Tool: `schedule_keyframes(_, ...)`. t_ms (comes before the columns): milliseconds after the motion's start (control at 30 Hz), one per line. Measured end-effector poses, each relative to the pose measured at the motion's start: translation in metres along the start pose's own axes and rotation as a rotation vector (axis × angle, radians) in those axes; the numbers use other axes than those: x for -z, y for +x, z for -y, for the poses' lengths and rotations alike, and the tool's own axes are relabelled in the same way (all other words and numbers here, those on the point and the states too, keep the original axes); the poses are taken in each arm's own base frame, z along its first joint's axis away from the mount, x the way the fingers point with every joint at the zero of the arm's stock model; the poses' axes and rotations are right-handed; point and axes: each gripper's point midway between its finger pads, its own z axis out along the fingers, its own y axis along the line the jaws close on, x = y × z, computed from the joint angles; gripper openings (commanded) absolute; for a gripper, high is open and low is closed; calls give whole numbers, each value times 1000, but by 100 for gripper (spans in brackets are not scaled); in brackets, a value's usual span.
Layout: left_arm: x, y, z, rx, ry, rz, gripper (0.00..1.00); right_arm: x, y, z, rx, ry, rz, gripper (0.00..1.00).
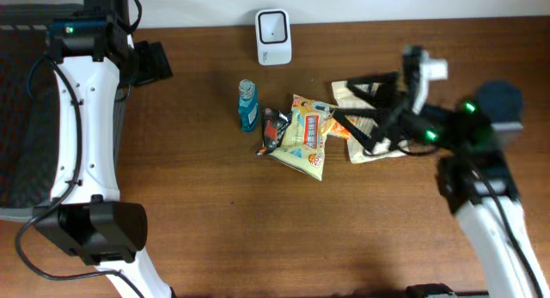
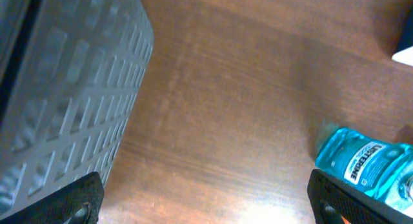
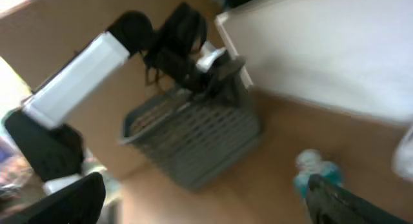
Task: Scan the item barcode
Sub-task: 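Reach the right gripper over and grasp the Listerine bottle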
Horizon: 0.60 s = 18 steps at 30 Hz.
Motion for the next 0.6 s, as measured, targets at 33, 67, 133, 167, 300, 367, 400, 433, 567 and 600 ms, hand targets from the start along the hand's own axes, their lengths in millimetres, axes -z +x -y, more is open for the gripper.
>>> schedule_keyframes(33, 0, 1, 0, -1, -1, -4, 99, -14, 12, 10, -98, -25, -42, 98)
schedule_keyframes(67, 0, 1, 0, 0, -1, -3, 99, -25, 24, 19, -179, -33, -82, 98)
schedule_keyframes(133, 0, 1, 0, -1, -1, -3, 99, -46, 39, 32, -306, -32, -154, 98)
schedule_keyframes(167, 0, 1, 0, -1, -1, -4, 99, -54, 43, 37, -357, -14, -187, 98)
schedule_keyframes(300, 0, 1, 0, 0, -1, -4, 99, -70, 66, 78, -459, 412, -367, 98)
schedule_keyframes(367, 0, 1, 0, 0, -1, -4, 99, -64, 64, 96, -375, 705, -462, 98)
schedule_keyframes(400, 0, 1, 0, -1, -1, -3, 99, -66, 60, 100, -337, 776, -488, 99)
schedule_keyframes(433, 0, 1, 0, 0, -2, -3, 99, -73, 55, 104, -302, 800, -485, 98)
schedule_keyframes(567, 0, 1, 0, -1, -1, -4, 99, -130, 68, 123, -232, 747, -478, 87)
schedule_keyframes(600, 0, 1, 0, -1, -1, -4, 99, -142, 74, 124, -244, 733, -473, 82)
